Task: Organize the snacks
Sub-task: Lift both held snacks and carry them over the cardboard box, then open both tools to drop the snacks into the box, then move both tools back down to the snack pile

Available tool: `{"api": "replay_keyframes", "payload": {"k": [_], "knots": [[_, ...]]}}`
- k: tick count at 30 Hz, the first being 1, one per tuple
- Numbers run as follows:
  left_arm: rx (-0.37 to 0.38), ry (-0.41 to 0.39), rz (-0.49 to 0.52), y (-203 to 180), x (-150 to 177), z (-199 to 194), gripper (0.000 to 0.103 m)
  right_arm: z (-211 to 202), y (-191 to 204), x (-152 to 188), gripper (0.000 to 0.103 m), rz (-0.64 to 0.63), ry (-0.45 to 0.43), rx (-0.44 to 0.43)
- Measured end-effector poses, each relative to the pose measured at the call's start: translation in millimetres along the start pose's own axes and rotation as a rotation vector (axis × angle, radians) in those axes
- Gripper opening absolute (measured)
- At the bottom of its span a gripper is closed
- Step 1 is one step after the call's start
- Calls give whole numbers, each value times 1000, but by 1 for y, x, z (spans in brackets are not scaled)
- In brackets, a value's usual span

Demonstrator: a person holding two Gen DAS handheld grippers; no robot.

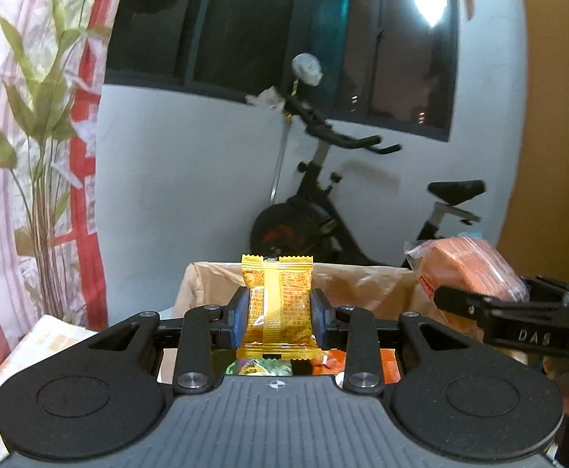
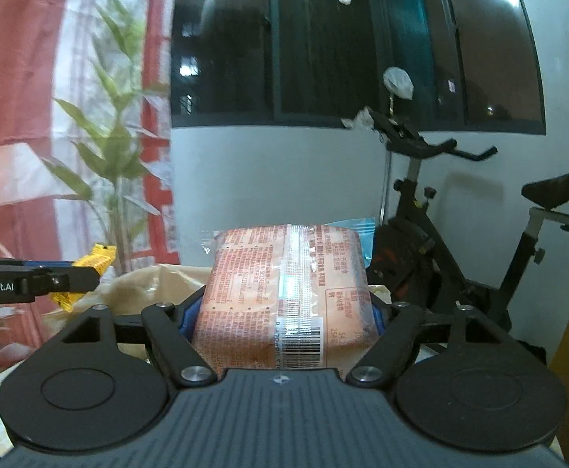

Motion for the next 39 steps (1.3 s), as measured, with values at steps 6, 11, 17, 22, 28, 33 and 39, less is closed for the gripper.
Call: {"api": "replay_keyframes", "payload": {"k": [6, 11, 17, 22, 28, 33, 39], "knots": [[-50, 28, 42, 0, 9, 15, 36, 24, -5, 14, 77, -25, 64, 24], [-47, 21, 61, 5, 13, 12, 78, 30, -6, 28, 78, -9, 132, 25], [-62, 26, 40, 20, 15, -5, 79, 9, 3, 30, 90, -36, 113, -8], [-50, 34, 38, 37, 26, -28, 79, -12, 15, 32, 90, -52, 98, -30], [-43, 50, -17, 65, 44, -58, 79, -41, 22, 36, 90, -37, 62, -36], [-50, 70, -34, 86, 65, -77, 79, -67, 25, 43, 90, -24, 21, -31], [-59, 113, -66, 106, 100, -85, 79, -95, 21, 60, 90, -20, -3, -2]]}}
Point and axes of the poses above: each gripper's, at about its wrist camera, not at the fingertips, and z roughly the way its jaws point, y to its left, x to its underside, the point moved 9 cm from there along z, roughly the way its jaws point, and after that the axes turned 15 degrees about -x, right-handed, at the moved point
